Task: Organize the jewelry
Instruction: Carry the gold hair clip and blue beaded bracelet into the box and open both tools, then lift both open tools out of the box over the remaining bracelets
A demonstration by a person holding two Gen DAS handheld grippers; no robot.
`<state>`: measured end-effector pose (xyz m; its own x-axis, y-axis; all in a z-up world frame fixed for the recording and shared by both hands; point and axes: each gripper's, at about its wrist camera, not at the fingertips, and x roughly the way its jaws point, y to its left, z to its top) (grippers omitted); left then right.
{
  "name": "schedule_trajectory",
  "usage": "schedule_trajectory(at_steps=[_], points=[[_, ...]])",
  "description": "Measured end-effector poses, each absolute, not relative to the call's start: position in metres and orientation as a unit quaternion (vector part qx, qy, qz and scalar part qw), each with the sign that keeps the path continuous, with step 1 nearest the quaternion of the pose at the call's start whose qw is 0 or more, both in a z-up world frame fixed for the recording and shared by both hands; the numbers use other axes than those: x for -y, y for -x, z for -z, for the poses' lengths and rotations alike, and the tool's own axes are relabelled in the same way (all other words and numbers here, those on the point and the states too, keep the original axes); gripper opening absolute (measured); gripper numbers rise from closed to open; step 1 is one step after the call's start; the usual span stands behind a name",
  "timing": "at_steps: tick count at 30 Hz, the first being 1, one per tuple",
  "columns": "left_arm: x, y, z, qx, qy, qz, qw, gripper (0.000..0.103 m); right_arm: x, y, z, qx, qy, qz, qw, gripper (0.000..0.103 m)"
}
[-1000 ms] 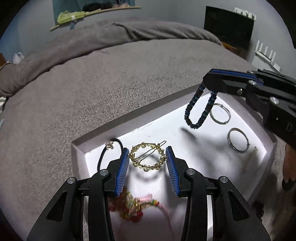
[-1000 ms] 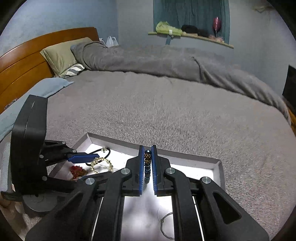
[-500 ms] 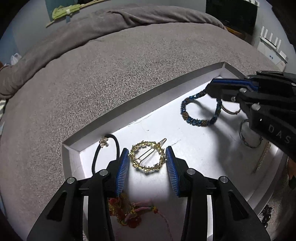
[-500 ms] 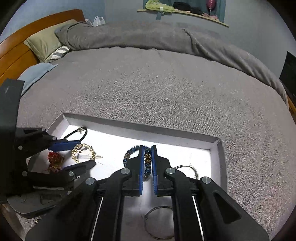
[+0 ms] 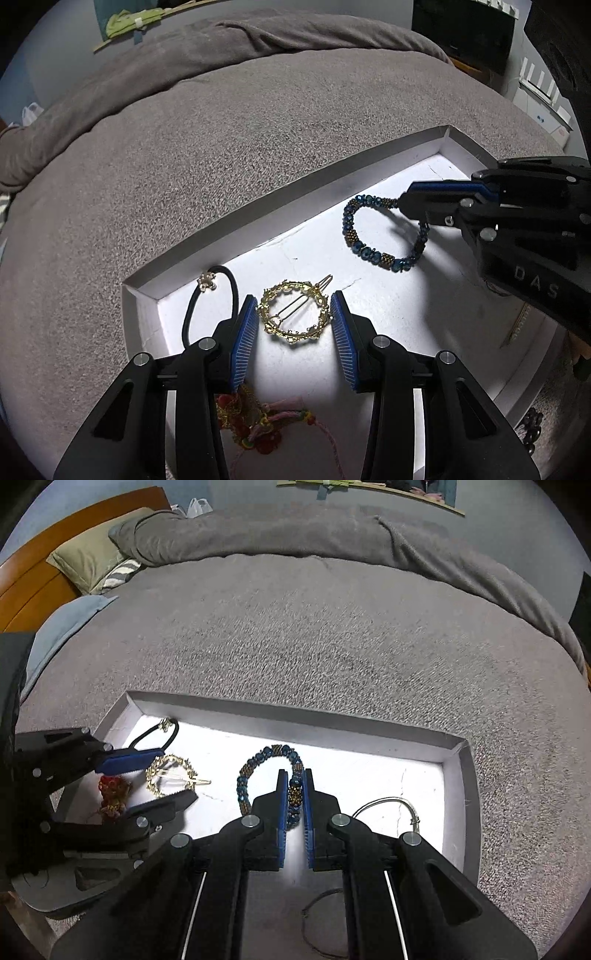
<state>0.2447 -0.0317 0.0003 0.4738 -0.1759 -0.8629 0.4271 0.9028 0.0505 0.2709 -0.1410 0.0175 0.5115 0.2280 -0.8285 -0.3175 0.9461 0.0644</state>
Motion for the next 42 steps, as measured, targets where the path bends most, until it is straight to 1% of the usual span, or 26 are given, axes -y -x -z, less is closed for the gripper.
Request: schedule_trajectory(at_steps=[4, 8, 9, 10, 11, 12, 13, 14, 15, 16, 17, 18, 19, 20, 22, 23, 24, 26, 30, 34, 37, 42], points=[[0.031, -0.245, 0.000, -0.481, -0.127, 0.178, 0.849, 0.044, 0.141, -0.269, -0.014, -0.474, 0.043, -0.158, 0.865, 0.008], [0.029, -0.246, 0.000, -0.482, -0.120, 0.177, 0.850, 0.053, 0.144, -0.265, -0.018, -0.466, 0.036, -0.155, 0.870, 0.009], [0.028, -0.245, 0.000, -0.481, -0.119, 0.179, 0.850, 0.053, 0.145, -0.264, -0.019, -0.463, 0.036, -0.152, 0.872, 0.012], [0.028, -0.244, 0.000, -0.480, -0.116, 0.183, 0.850, 0.053, 0.148, -0.261, -0.022, -0.458, 0.035, -0.149, 0.876, 0.016], [0.027, -0.242, -0.001, -0.474, -0.115, 0.184, 0.853, 0.053, 0.150, -0.258, -0.024, -0.453, 0.032, -0.147, 0.879, 0.029], [0.026, -0.238, -0.004, -0.465, -0.112, 0.184, 0.859, 0.056, 0.154, -0.253, -0.027, -0.447, 0.026, -0.146, 0.882, 0.039], [0.025, -0.235, -0.006, -0.456, -0.109, 0.185, 0.864, 0.057, 0.157, -0.249, -0.030, -0.442, 0.023, -0.146, 0.884, 0.040], [0.023, -0.231, -0.011, -0.443, -0.105, 0.185, 0.871, 0.061, 0.161, -0.244, -0.033, -0.437, 0.020, -0.145, 0.887, 0.040], [0.020, -0.225, -0.015, -0.431, -0.101, 0.185, 0.878, 0.068, 0.165, -0.238, -0.037, -0.431, 0.017, -0.142, 0.891, 0.042], [0.018, -0.217, -0.022, -0.414, -0.095, 0.188, 0.885, 0.071, 0.170, -0.228, -0.042, -0.420, 0.012, -0.140, 0.897, 0.050], [0.015, -0.208, -0.029, -0.398, -0.088, 0.193, 0.893, 0.075, 0.174, -0.220, -0.047, -0.410, 0.007, -0.139, 0.901, 0.053], [0.013, -0.200, -0.035, -0.384, -0.084, 0.197, 0.898, 0.076, 0.180, -0.208, -0.054, -0.397, 0.004, -0.136, 0.908, 0.059], [0.012, -0.193, -0.039, -0.375, -0.083, 0.198, 0.902, 0.077, 0.183, -0.200, -0.058, -0.387, 0.003, -0.132, 0.912, 0.062], [0.010, -0.186, -0.044, -0.367, -0.084, 0.196, 0.905, 0.078, 0.188, -0.191, -0.063, -0.377, 0.000, -0.129, 0.917, 0.069], [0.009, -0.168, -0.051, -0.347, -0.091, 0.191, 0.914, 0.080, 0.197, -0.171, -0.073, -0.356, -0.008, -0.125, 0.926, 0.089], [0.007, -0.156, -0.056, -0.333, -0.097, 0.183, 0.920, 0.083, 0.200, -0.161, -0.079, -0.344, -0.010, -0.125, 0.931, 0.093], [0.006, -0.148, -0.058, -0.325, -0.100, 0.177, 0.924, 0.090, 0.203, -0.151, -0.083, -0.332, -0.010, -0.123, 0.935, 0.098], [0.002, -0.123, -0.065, -0.298, -0.106, 0.165, 0.934, 0.094, 0.209, -0.131, -0.092, -0.312, -0.007, -0.116, 0.943, 0.098], [-0.006, -0.084, -0.069, -0.279, -0.105, 0.152, 0.942, 0.095, 0.216, -0.101, -0.097, -0.295, -0.013, -0.114, 0.949, 0.098], [-0.016, -0.059, -0.058, -0.287, -0.094, 0.134, 0.944, 0.096, 0.214, -0.078, -0.088, -0.294, -0.007, -0.105, 0.950, 0.098], [-0.017, -0.039, -0.049, -0.275, -0.108, 0.104, 0.950, 0.096, 0.209, -0.067, -0.080, -0.289, 0.005, -0.097, 0.952, 0.098], [-0.028, -0.027, -0.035, -0.292, -0.068, 0.095, 0.949, 0.097, 0.208, -0.056, -0.062, -0.288, -0.004, -0.092, 0.953, 0.098]])
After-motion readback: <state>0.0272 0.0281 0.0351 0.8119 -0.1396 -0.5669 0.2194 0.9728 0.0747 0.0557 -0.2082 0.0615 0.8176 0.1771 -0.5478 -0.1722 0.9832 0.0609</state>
